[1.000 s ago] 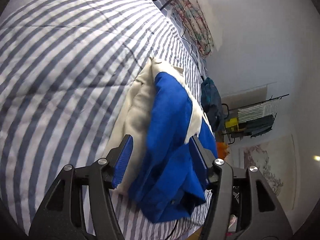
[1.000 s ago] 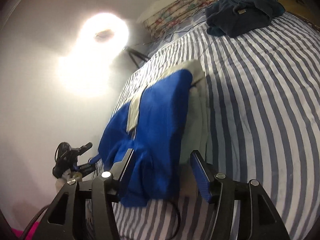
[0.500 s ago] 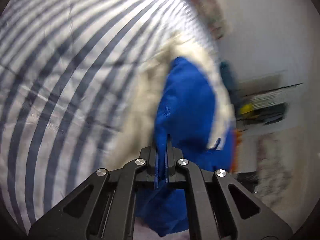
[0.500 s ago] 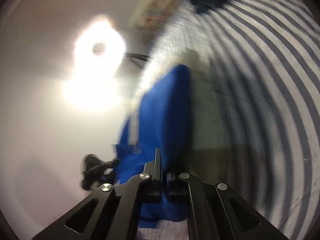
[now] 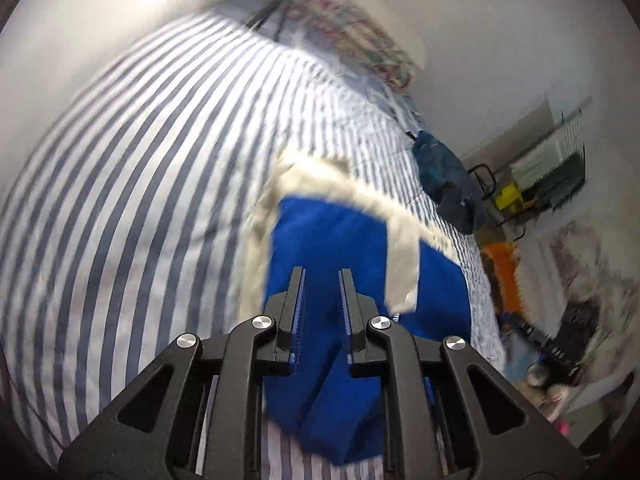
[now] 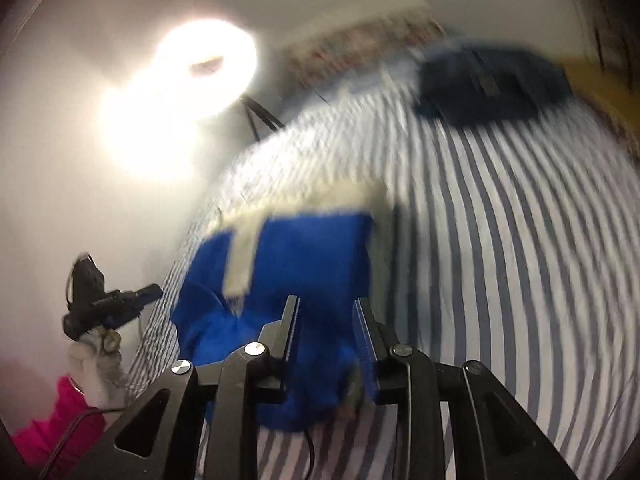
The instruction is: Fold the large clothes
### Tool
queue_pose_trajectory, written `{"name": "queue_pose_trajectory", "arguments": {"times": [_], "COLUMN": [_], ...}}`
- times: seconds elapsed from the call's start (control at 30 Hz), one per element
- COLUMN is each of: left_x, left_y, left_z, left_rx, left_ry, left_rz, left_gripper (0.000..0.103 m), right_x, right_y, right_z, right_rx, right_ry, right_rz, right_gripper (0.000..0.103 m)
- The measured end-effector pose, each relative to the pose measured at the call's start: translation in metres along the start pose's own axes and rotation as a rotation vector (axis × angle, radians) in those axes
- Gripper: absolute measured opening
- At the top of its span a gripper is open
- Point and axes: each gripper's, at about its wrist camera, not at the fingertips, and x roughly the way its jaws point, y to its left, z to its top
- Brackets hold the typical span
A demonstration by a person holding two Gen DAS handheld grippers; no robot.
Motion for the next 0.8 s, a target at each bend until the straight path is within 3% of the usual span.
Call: {"name": "queue_pose_trajectory", "arguments": {"times": [0.17,0.27,0.47,0.63,0.7,0.8], "left_x": [0.047,0.088,0.134,0.114,0.087,0.034], "left_y": [-0.035,-0.03,0.003,-0.004,-0.013,-0.023], "left_z": [0.032,0.04,0.032,0.032,0.029,0.019], "left_rx": [0.114,0.115,0.053,0.071,0.083,0.1], "left_ry": [0.005,0.068,0.161,0.156,0.125,0.072], "left_rz": [0.037,0.073,0.063,0.073,0.055,-0.002], "left_gripper": [0.013,0.013,0.013,0.013,0.013,0.013], "right_x": [0.067,0.1,0.147,0.137,0.119,0.06], "right_y": [0.031,0.029,-0.012,-0.001,0.006,0.027], "right_z": [0.036,0.042,0.034,0.038,0.041,0.034], "right_rx": [-0.122,-0.163,-0.049,-0.084,-0.088,-0.15], "right_ry": [0.011,0.057,0.155,0.182,0.154,0.066], "right_rz": [-0.046,-0.104,-0.077,-0.109,-0.094,-0.08], "right_gripper": [0.029,0.029,0.023,0.023,0.025,0.029]}}
